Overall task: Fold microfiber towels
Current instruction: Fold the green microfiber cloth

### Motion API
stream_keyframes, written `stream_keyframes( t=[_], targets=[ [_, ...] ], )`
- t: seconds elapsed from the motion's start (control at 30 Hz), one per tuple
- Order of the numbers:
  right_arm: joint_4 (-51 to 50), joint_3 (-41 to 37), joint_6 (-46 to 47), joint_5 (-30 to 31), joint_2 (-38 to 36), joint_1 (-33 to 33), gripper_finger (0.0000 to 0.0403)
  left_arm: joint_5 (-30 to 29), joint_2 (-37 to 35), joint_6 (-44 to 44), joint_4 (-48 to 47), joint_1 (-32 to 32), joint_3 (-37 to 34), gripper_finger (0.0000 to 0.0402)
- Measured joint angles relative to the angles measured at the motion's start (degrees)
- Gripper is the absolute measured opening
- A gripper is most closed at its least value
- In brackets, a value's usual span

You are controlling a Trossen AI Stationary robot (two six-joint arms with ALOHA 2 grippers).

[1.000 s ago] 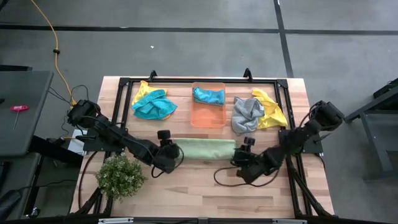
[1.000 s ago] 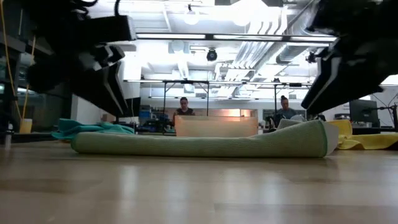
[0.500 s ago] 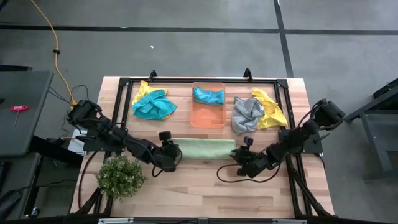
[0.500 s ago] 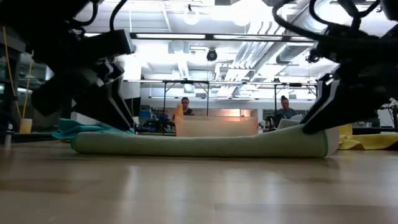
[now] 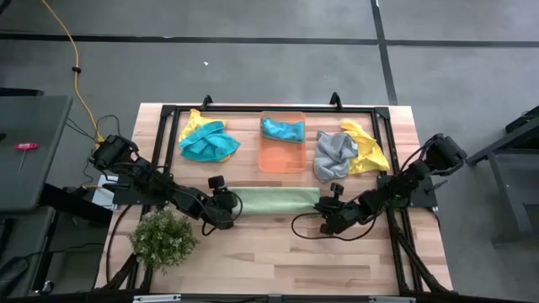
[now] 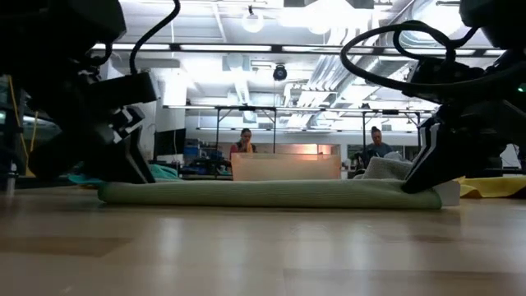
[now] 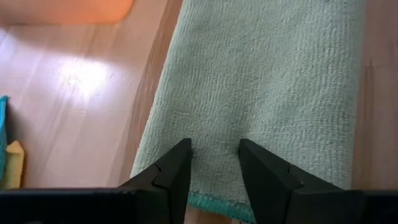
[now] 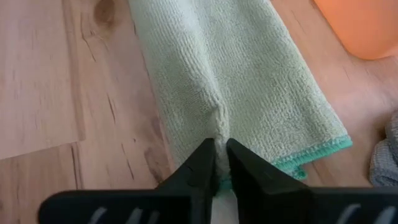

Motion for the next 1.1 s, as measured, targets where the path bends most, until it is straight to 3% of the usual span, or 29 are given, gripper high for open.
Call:
stream_keyframes(
  t=[0.53,0.83,1.1],
  targets=[
    [-4.22,0.3,-1.54,-1.91,-1.38,-0.32,0.0158,-1.2,-0.01,3.19,-1.29,-0.02,0.02,0.0124],
    [-22.06,7.0,-0.17,-2.17,-7.02,-0.27,0.0168,-1.38,-0.01,3.54,-1.27,-0.02,-0.03,0.0124],
    [-11.14,8.24,-9.28,-1.11,-6.55,1.1,0.0167,-1.16,-0.02,3.64,-1.22,-0.02,-0.03,0.0124]
  ],
)
